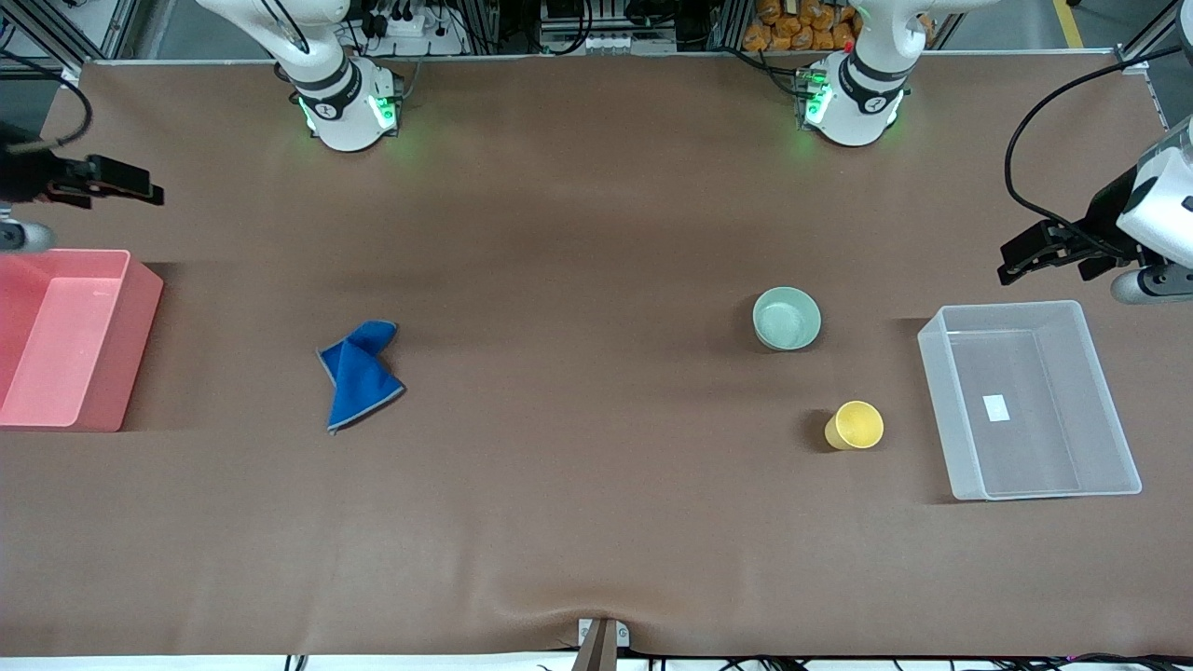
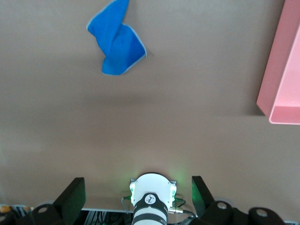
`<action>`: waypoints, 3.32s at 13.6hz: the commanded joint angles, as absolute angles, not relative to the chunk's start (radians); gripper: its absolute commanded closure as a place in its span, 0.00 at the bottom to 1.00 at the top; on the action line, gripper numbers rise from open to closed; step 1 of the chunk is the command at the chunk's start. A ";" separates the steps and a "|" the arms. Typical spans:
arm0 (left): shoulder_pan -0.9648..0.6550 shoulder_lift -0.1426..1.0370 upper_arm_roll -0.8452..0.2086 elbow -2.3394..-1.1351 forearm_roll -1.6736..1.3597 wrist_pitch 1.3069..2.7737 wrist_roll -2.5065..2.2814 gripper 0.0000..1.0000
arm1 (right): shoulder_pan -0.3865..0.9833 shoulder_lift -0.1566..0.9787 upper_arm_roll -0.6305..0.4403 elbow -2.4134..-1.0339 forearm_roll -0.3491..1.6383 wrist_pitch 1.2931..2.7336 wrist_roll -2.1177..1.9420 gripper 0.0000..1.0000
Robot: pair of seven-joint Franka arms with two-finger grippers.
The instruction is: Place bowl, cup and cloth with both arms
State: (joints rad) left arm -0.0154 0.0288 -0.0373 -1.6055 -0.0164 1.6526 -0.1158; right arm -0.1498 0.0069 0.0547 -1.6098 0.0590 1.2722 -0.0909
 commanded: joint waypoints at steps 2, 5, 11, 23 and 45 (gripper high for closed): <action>-0.026 0.096 -0.034 -1.589 -0.026 1.663 -0.100 0.00 | -0.143 -0.003 0.061 -1.644 0.072 1.267 -0.059 0.00; -0.031 0.197 -0.034 -1.522 -0.026 1.697 -0.104 0.00 | -0.129 -0.005 0.061 -1.644 0.071 1.267 -0.046 0.00; -0.026 0.339 -0.034 -1.503 -0.026 1.812 -0.101 0.00 | -0.130 -0.003 0.061 -1.644 0.072 1.267 -0.046 0.00; -0.038 0.543 -0.037 -1.516 -0.035 2.029 -0.120 0.00 | -0.141 0.055 0.060 -1.671 0.071 1.315 -0.048 0.00; -0.046 0.644 -0.055 -1.591 -0.037 2.195 -0.239 0.98 | -0.126 0.216 0.061 -1.664 0.118 1.405 0.104 0.00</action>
State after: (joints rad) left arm -0.0409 0.6513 -0.0588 -1.5884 -0.0193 2.1847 -0.2039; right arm -0.1247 0.2257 0.0595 -1.6733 0.1022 1.4110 0.0781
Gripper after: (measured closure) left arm 0.890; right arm 0.000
